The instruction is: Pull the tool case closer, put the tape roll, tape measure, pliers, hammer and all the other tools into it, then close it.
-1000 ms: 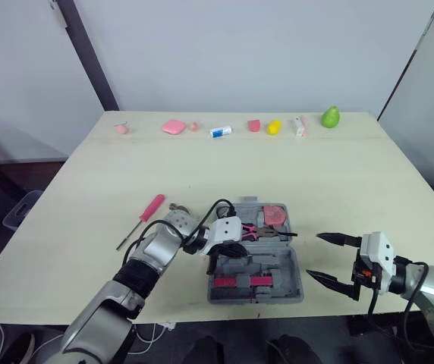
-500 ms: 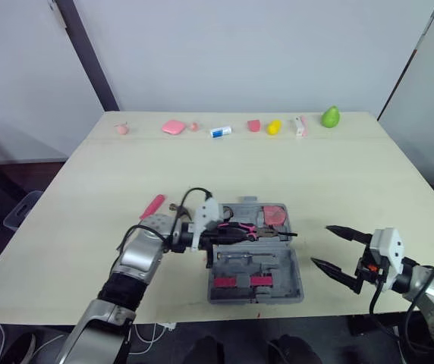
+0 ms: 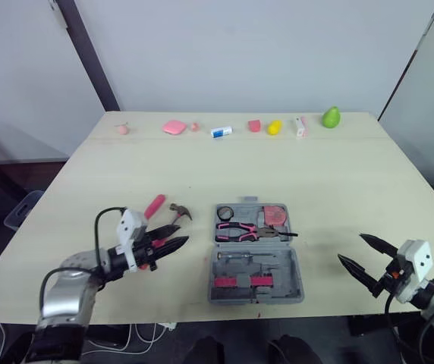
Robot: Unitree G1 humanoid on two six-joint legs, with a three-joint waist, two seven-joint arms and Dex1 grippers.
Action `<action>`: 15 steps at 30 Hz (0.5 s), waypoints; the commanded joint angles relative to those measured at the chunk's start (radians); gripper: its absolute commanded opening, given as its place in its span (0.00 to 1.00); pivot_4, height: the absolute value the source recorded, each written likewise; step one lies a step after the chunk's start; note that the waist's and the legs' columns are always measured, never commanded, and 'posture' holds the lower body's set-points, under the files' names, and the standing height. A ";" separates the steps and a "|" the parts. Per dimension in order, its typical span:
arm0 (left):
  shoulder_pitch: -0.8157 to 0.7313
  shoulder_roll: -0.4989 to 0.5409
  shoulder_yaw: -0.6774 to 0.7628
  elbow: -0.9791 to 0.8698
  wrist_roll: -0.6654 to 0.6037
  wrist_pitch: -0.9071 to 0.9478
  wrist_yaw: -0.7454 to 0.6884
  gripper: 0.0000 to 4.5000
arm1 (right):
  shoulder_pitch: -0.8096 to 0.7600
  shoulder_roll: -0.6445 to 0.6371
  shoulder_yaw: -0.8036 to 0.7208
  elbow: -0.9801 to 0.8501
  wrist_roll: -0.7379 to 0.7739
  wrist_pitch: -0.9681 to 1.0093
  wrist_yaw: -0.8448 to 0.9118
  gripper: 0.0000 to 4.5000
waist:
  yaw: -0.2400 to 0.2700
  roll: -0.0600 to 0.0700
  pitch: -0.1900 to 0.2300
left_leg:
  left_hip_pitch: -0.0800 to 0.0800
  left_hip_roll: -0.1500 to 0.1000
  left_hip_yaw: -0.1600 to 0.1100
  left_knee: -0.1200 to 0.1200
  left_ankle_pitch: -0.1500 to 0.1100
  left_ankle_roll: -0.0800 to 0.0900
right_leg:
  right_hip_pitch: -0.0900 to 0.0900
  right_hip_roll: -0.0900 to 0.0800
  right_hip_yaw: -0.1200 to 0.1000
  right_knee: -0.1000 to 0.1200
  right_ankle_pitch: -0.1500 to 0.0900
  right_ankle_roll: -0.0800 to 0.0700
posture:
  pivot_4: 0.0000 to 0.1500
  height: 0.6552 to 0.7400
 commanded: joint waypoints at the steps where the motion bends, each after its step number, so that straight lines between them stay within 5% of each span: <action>1: 0.085 0.030 0.128 -0.034 -0.037 -0.027 0.040 0.90 | 0.047 0.000 -0.074 0.022 0.017 -0.044 0.006 1.00 | 0.000 0.000 0.000 | 0.000 0.000 0.000 -0.001 0.000 0.000 | 0.000 0.000 0.000 0.000 0.000 -0.001 | 1.00 1.00; 3: 0.132 0.032 0.171 -0.042 -0.041 -0.033 0.069 0.99 | 0.069 0.001 -0.093 0.036 0.025 -0.052 0.011 1.00 | 0.001 0.000 0.000 | 0.001 0.000 0.001 -0.001 0.000 0.000 | 0.000 -0.001 0.000 0.000 -0.001 -0.002 | 1.00 1.00; 15: 0.372 -0.015 0.299 -0.060 -0.044 -0.104 0.169 0.99 | 0.192 0.043 -0.155 0.115 0.014 -0.127 0.015 1.00 | 0.000 -0.001 -0.001 | 0.003 0.002 0.004 -0.003 0.000 0.000 | 0.000 -0.003 0.002 -0.001 -0.002 -0.003 | 1.00 1.00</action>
